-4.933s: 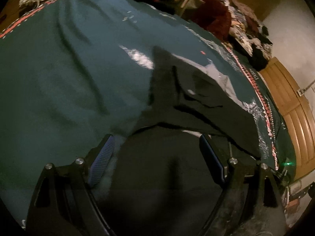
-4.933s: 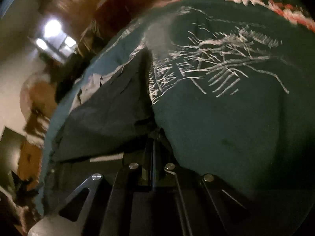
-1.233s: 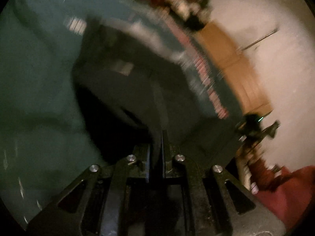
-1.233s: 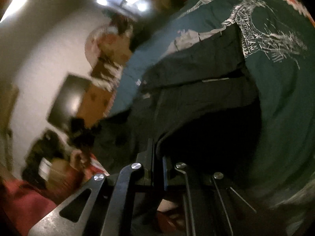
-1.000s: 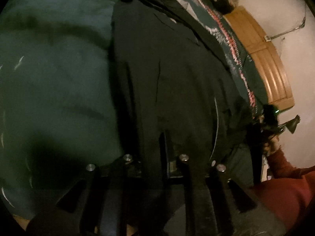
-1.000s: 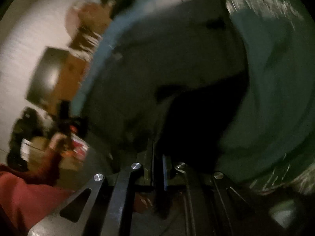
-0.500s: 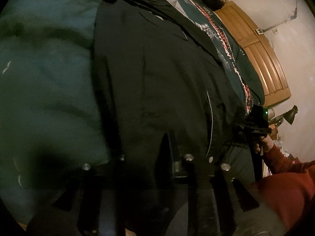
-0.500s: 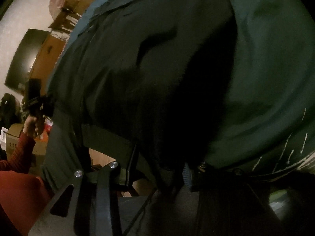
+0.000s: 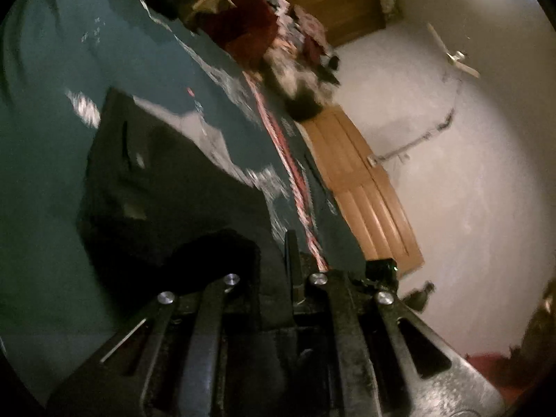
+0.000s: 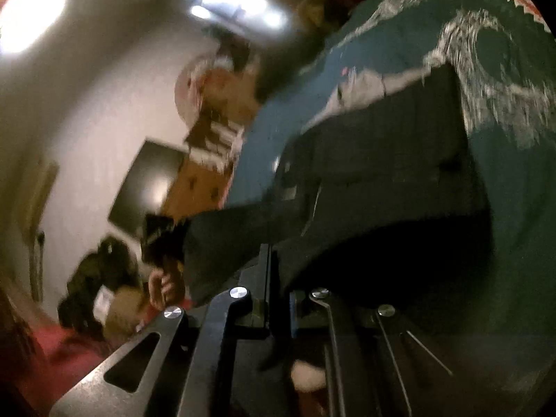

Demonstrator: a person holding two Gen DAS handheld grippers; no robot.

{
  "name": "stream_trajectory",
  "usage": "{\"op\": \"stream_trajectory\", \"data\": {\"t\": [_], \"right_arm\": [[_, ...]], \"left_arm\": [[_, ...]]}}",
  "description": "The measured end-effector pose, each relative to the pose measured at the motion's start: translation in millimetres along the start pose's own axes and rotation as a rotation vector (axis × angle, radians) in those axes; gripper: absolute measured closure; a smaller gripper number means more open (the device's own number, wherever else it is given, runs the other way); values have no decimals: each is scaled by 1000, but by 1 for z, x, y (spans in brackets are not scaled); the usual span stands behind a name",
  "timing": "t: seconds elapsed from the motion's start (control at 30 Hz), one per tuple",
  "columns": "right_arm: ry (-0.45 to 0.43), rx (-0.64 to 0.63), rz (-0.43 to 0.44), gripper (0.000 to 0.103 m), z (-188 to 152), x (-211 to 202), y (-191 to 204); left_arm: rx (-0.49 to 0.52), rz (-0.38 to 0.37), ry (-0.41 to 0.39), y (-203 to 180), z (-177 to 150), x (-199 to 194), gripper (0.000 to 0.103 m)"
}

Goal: Fold large clothes

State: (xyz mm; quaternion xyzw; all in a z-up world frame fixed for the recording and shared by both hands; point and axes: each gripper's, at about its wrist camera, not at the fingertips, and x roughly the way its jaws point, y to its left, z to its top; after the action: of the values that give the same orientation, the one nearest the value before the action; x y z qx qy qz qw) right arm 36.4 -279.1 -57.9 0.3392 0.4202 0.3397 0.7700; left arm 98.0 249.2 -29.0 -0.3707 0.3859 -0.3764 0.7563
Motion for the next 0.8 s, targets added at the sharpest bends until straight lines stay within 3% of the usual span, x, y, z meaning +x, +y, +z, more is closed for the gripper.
{"op": "stream_trajectory", "data": {"t": [0.17,0.23,0.3,0.37,0.4,0.43,0.53,0.63,0.67,0.7,0.77,0.8], "right_arm": [[-35,60,-54,92,90,28,-52],[-27,77,-76,91,118,43,-73],[-21,90,-121,91,149,61,-97],[-7,116,-182,88,175,80,-131],[2,138,-205,85,183,85,-147],[10,173,-268,80,190,94,-166],[-9,203,-334,54,196,104,-195],[-36,204,-308,51,194,102,-202],[-57,187,-313,49,195,99,-200],[-74,174,-321,46,195,96,-196],[-140,147,-321,37,198,86,-189],[-151,141,-308,37,197,83,-184]], "left_arm": [[-87,74,-19,48,58,49,94],[-122,127,-1,80,78,73,88],[-177,223,17,109,83,96,78],[-266,338,86,155,82,120,65],[-310,369,108,172,79,128,64],[-344,349,112,185,75,132,64],[-304,307,73,173,78,120,56],[-247,271,25,156,82,104,53],[-223,278,-3,148,82,96,51],[-189,318,-32,142,84,89,37],[-128,405,-103,136,87,80,24],[-132,403,-132,138,87,75,23]]}}
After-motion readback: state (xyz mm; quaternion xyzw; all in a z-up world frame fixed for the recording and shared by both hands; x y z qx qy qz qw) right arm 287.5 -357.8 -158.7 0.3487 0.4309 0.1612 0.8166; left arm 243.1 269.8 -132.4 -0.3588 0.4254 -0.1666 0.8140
